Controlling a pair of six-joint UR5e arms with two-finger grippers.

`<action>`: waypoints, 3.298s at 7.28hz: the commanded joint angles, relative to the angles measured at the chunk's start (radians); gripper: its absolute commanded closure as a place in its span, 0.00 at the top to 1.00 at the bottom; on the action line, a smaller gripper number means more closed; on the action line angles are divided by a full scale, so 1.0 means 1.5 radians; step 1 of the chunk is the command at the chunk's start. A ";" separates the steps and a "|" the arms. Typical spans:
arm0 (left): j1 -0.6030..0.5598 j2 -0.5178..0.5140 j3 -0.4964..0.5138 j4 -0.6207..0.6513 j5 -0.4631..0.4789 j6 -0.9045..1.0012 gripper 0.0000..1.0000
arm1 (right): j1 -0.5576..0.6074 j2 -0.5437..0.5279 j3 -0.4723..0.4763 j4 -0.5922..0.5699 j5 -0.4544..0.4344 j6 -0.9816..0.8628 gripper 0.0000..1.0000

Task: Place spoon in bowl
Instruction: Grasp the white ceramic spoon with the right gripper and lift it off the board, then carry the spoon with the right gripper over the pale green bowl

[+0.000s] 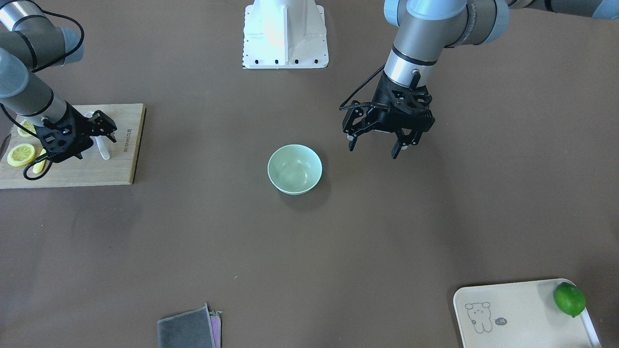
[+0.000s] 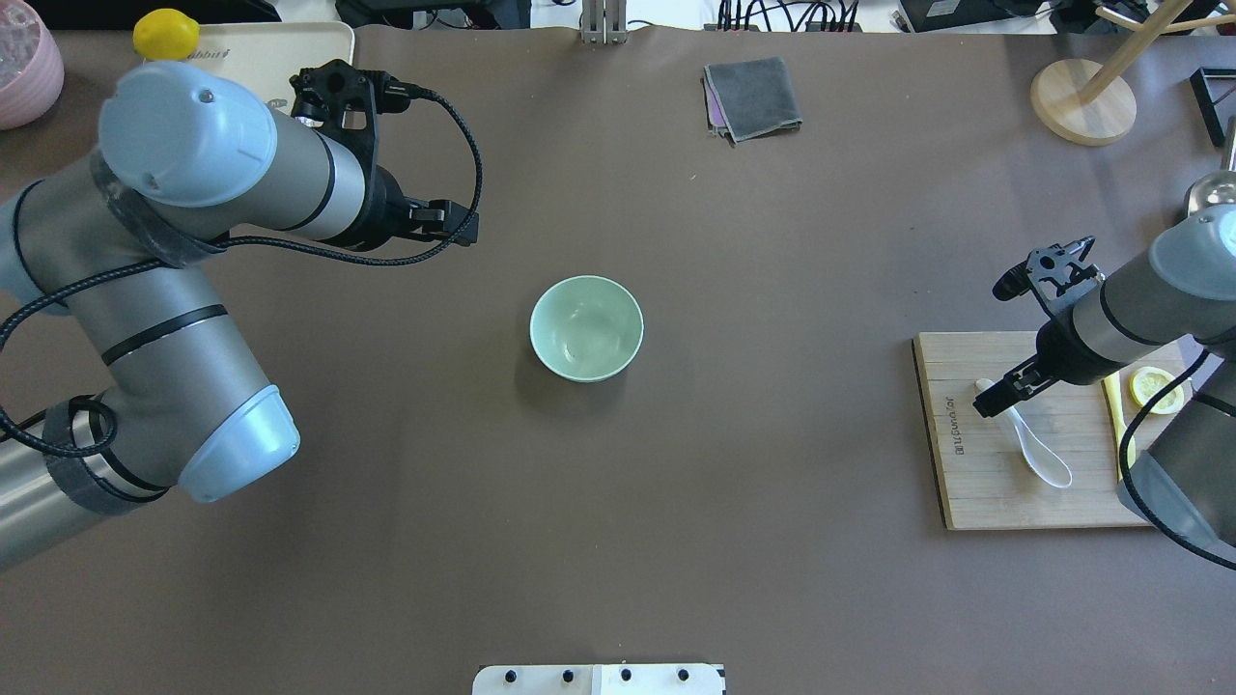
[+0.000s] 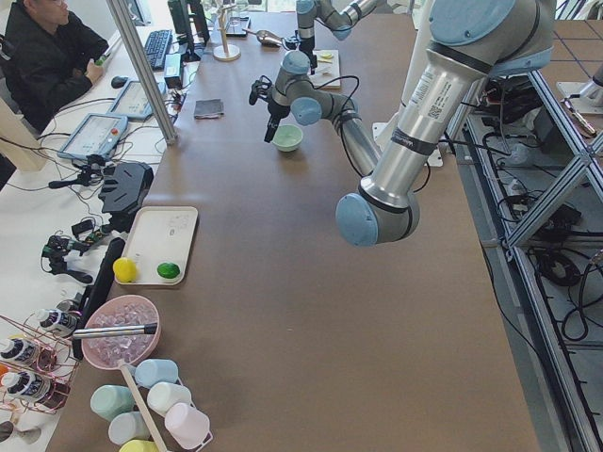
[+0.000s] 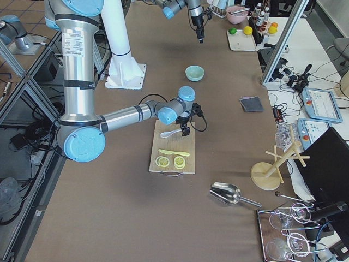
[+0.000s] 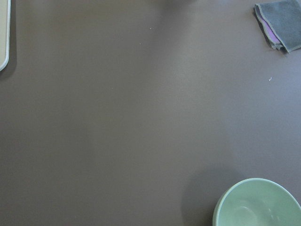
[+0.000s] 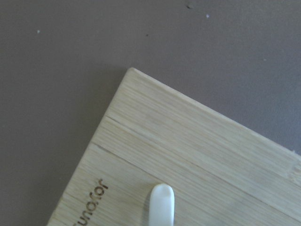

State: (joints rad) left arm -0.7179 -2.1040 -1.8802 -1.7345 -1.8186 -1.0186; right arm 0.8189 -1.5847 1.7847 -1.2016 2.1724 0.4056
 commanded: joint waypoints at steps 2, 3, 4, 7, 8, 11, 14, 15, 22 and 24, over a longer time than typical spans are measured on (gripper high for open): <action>0.000 0.001 -0.007 0.001 0.003 0.000 0.98 | -0.015 -0.015 0.000 0.000 -0.016 0.001 0.68; 0.000 0.001 -0.007 0.001 0.003 0.000 0.98 | -0.016 -0.015 0.002 0.000 -0.017 0.002 0.48; 0.000 0.001 -0.006 0.001 0.003 0.000 0.98 | -0.016 -0.015 0.002 0.000 -0.017 0.001 0.14; 0.000 0.001 -0.006 0.001 0.003 0.000 0.98 | -0.014 -0.027 0.031 0.000 -0.014 0.002 0.00; 0.000 0.002 -0.006 0.001 0.003 0.000 0.98 | -0.011 -0.029 0.055 -0.008 -0.007 0.003 0.00; -0.026 0.010 -0.007 0.001 -0.024 0.023 0.98 | 0.074 0.100 0.120 -0.190 0.064 0.052 0.00; -0.159 0.099 -0.007 -0.004 -0.141 0.182 0.98 | 0.067 0.336 0.072 -0.342 0.054 0.180 0.00; -0.224 0.147 -0.006 -0.005 -0.189 0.277 0.98 | 0.049 0.395 0.038 -0.339 0.042 0.226 0.00; -0.373 0.206 0.094 -0.006 -0.274 0.471 0.98 | -0.144 0.562 -0.215 -0.060 -0.222 0.463 0.00; -0.373 0.206 0.104 -0.006 -0.274 0.469 0.98 | -0.174 0.559 -0.215 -0.060 -0.276 0.464 0.00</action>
State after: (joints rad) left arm -1.2779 -1.7948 -1.7352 -1.7433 -2.2288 -0.3133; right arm 0.5858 -0.7443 1.4628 -1.2932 1.7990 1.0989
